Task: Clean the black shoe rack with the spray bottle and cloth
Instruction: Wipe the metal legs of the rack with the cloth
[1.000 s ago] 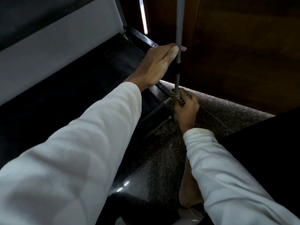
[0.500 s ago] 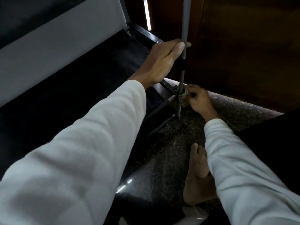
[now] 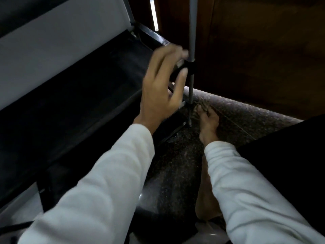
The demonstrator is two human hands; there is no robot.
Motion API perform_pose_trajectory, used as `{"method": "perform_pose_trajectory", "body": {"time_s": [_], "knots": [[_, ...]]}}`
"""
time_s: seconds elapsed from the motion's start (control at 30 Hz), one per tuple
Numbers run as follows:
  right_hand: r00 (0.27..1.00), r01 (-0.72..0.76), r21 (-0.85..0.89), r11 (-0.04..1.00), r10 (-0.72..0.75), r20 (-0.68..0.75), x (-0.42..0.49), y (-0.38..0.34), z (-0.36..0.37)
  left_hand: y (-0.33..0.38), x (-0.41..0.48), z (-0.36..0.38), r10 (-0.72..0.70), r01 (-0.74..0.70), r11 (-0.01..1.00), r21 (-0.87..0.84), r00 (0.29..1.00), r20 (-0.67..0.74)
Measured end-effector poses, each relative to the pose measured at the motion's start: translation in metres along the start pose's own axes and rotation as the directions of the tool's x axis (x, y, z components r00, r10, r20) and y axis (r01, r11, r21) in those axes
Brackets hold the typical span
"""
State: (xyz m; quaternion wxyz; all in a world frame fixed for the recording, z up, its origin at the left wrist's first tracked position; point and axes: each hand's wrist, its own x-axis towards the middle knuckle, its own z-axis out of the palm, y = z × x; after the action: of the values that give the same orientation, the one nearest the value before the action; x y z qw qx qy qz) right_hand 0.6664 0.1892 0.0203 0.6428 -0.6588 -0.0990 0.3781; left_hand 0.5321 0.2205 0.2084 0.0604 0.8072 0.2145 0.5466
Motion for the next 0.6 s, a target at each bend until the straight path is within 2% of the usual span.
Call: {"method": "perform_pose_trajectory", "body": {"time_s": [0.07, 0.13, 0.2, 0.23, 0.33, 0.4, 0.43, 0.5, 0.57, 0.6], "knots": [[0.997, 0.065, -0.024, 0.998, -0.066, -0.039, -0.011, 0.007, 0.001, 0.001, -0.035, 0.005, -0.042, 0.044, 0.999, -0.025, 0.995, 0.09], [0.988, 0.146, -0.07, 0.987, -0.149, -0.04, -0.021, 0.011, 0.002, -0.004, -0.063, 0.015, -0.215, 0.225, 0.974, -0.022, 0.953, 0.214], [0.956, 0.283, -0.181, 0.942, -0.291, -0.021, -0.026, 0.017, 0.0, -0.014, -0.077, 0.027, -0.445, 0.46, 0.887, 0.036, 0.832, 0.332], [0.926, 0.362, -0.242, 0.9, -0.377, -0.018, -0.028, 0.02, -0.002, -0.02, -0.078, 0.034, -0.517, 0.531, 0.844, 0.078, 0.764, 0.387], [0.823, 0.534, -0.357, 0.766, -0.568, 0.012, -0.034, 0.023, 0.001, -0.038, -0.073, 0.057, -0.552, 0.597, 0.786, 0.16, 0.561, 0.617], [0.803, 0.555, -0.46, 0.693, -0.591, 0.079, -0.032, 0.028, 0.005, -0.05, -0.07, 0.069, -0.54, 0.625, 0.751, 0.213, 0.396, 0.743], [0.814, 0.519, -0.509, 0.686, -0.578, 0.051, -0.03, 0.026, 0.008, -0.055, -0.07, 0.071, -0.525, 0.634, 0.741, 0.223, 0.337, 0.782], [0.821, 0.429, -0.666, 0.61, -0.57, 0.006, -0.022, 0.023, 0.012, -0.062, -0.076, 0.07, -0.479, 0.656, 0.732, 0.184, 0.305, 0.823], [0.805, 0.509, -0.67, 0.54, -0.574, 0.149, -0.017, 0.023, 0.013, -0.064, -0.085, 0.067, -0.458, 0.662, 0.739, 0.121, 0.362, 0.812], [0.826, 0.474, -0.686, 0.551, -0.548, 0.131, -0.014, 0.028, 0.015, -0.065, -0.088, 0.067, -0.454, 0.654, 0.75, 0.102, 0.397, 0.798]]}}
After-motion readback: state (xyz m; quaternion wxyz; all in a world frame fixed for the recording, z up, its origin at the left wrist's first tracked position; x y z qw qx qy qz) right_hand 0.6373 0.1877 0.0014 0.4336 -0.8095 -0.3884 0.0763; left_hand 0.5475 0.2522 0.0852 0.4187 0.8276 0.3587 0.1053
